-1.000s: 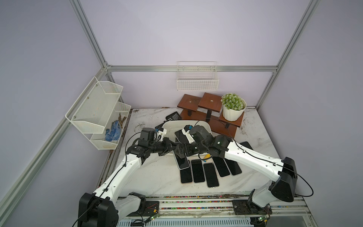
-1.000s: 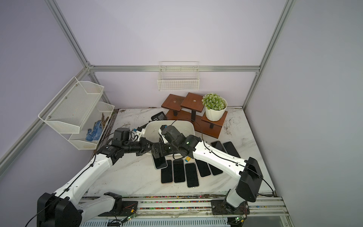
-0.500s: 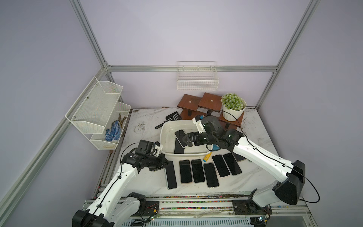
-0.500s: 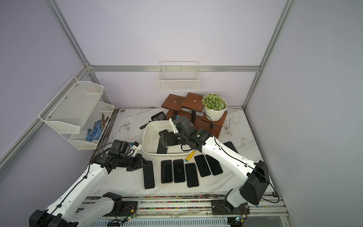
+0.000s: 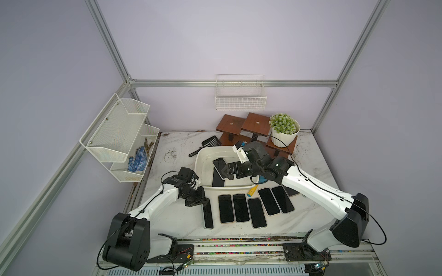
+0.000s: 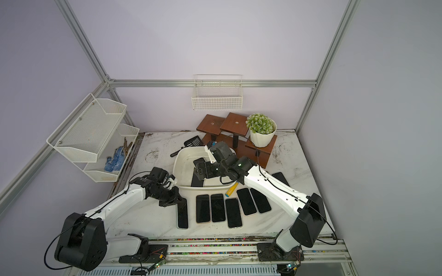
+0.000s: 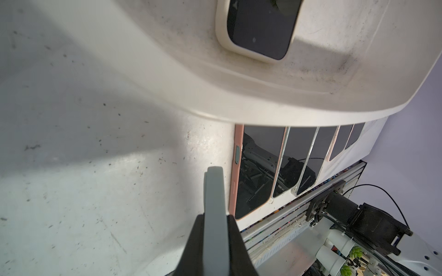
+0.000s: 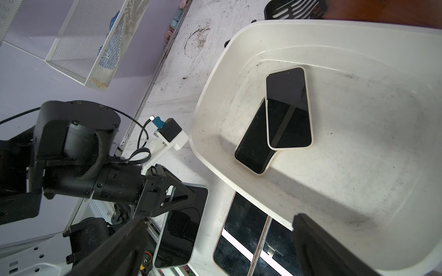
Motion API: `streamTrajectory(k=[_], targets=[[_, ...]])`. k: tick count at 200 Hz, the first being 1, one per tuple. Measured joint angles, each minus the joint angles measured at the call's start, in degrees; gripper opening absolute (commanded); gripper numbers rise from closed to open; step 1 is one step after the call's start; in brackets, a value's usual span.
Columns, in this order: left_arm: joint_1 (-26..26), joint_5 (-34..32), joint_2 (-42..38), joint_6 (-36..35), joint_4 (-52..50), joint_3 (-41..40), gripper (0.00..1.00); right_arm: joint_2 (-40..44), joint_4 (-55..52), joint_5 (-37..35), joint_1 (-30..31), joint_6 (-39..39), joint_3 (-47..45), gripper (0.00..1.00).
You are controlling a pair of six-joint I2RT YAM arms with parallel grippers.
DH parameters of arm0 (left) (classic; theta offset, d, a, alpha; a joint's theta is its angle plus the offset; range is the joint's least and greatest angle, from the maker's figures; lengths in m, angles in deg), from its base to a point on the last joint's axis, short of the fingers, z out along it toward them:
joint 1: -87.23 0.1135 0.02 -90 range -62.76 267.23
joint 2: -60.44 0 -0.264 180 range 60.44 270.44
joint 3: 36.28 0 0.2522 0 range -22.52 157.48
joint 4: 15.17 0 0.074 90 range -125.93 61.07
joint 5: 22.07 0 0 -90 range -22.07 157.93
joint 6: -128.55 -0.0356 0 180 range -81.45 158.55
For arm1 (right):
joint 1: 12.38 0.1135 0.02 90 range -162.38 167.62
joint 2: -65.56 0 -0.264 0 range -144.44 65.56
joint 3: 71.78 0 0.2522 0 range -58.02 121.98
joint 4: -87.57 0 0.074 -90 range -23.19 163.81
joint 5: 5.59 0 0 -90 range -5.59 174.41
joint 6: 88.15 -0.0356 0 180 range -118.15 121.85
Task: Take the phone out of the storage box
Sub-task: Place the phone at the center of the board.
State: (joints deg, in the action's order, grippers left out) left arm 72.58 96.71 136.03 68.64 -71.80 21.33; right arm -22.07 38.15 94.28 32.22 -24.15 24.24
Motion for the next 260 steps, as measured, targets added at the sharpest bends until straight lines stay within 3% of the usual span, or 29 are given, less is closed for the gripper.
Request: streamTrajectory(k=[36, 82, 125, 179, 227, 260], targets=[[0.0, 0.7, 5.3, -0.9, 4.5, 0.0, 0.00, -1.5, -2.2, -1.4, 0.0, 0.8, 0.8, 1.00], [-0.2, 3.7, 10.4, -1.7, 8.8, 0.5, 0.00, -14.4, -8.3, -5.0, 0.0, 3.0, 8.6, 1.00], [-0.3, 4.4, 12.2, -3.1, 10.0, 0.9, 0.35, -27.7, -12.2, -7.9, 0.0, 7.0, 17.6, 1.00], [-0.4, 1.4, 12.9, -5.7, 7.4, 2.3, 0.46, -39.1, -15.2, -13.7, 0.0, 12.1, 28.4, 1.00], [-0.4, -0.9, 13.3, -7.3, 3.5, 3.9, 0.61, -44.3, -16.4, -17.4, -0.3, 16.2, 35.1, 1.00], [-0.4, -1.6, 13.3, -7.4, 0.1, 5.3, 0.65, -47.4, -16.6, -18.3, -0.7, 18.1, 37.6, 1.00]])
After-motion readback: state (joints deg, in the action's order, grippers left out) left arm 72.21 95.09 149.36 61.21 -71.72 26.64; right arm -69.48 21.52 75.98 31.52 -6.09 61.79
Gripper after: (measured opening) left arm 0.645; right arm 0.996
